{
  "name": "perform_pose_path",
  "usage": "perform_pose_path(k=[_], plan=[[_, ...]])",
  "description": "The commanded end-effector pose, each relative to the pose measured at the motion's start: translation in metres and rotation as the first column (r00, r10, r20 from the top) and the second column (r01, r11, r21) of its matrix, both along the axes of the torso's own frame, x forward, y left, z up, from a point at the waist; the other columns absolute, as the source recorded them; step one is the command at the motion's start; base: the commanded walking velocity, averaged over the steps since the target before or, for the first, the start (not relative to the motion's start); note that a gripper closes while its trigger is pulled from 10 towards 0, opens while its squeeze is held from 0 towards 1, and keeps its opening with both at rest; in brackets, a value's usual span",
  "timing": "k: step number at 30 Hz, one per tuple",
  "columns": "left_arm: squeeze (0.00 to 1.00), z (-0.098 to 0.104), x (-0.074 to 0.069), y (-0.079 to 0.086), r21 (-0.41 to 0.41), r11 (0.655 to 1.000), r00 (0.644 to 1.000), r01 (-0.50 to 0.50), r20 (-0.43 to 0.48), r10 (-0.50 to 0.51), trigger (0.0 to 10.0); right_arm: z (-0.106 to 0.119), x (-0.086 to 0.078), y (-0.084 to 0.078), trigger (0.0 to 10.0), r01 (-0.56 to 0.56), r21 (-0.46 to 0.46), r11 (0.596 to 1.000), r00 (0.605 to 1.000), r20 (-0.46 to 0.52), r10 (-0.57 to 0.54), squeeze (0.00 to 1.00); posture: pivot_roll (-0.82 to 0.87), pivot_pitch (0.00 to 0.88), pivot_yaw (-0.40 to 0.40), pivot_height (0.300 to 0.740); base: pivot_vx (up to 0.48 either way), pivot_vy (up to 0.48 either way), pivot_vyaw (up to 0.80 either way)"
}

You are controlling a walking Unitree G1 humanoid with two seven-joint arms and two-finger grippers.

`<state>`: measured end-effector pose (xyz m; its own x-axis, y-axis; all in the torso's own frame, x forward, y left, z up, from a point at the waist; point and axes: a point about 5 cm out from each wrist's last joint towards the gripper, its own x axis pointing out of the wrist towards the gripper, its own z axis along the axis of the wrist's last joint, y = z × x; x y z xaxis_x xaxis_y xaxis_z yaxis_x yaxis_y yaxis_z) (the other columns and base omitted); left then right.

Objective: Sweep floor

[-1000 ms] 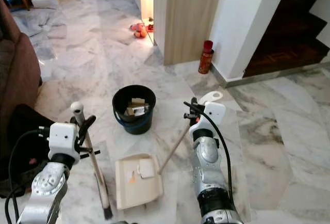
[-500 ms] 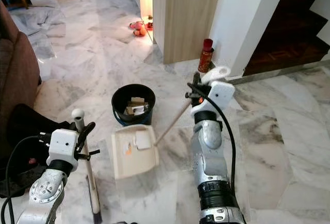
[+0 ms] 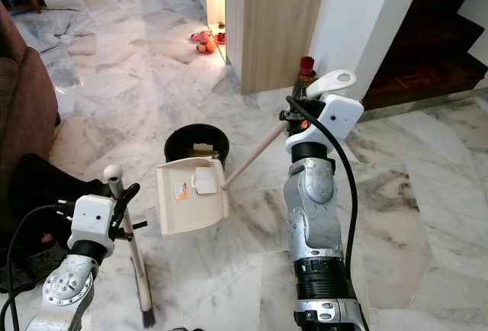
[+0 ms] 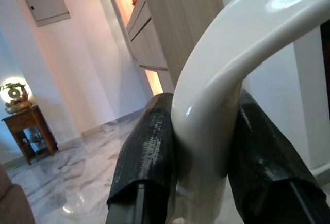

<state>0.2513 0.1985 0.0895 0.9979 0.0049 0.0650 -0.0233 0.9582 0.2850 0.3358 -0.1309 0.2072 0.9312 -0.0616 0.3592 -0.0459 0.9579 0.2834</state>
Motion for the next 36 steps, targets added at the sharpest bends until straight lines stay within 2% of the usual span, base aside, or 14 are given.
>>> perform_pose_path(k=[1,6,15,36], plan=[[0.00,-0.002,-0.005,0.012,0.034,0.998,0.999,-0.048,0.009,0.048,10.0,0.027,-0.003,0.000,10.0,-0.003,0.034,0.999,0.995,0.100,-0.001,0.00,0.18,0.080,-0.027,0.740,0.000,0.000,0.00],[0.00,-0.003,-0.014,0.024,0.039,0.992,0.993,-0.120,0.021,0.120,10.0,0.032,-0.003,-0.001,10.0,-0.002,0.040,0.999,0.995,0.101,-0.003,0.00,0.18,0.083,-0.027,0.740,0.000,0.000,0.00],[0.00,0.000,-0.012,0.021,0.036,0.991,0.991,-0.125,0.046,0.123,10.0,0.041,-0.001,0.002,10.0,-0.011,0.052,0.999,0.992,0.123,0.004,0.00,0.18,0.080,-0.028,0.740,0.145,0.000,0.00],[0.00,-0.001,-0.012,0.021,0.038,0.991,0.991,-0.128,0.046,0.126,10.0,0.045,-0.001,0.002,10.0,-0.013,0.052,0.999,0.991,0.133,0.006,0.00,0.18,0.078,-0.029,0.740,0.347,0.000,0.00]])
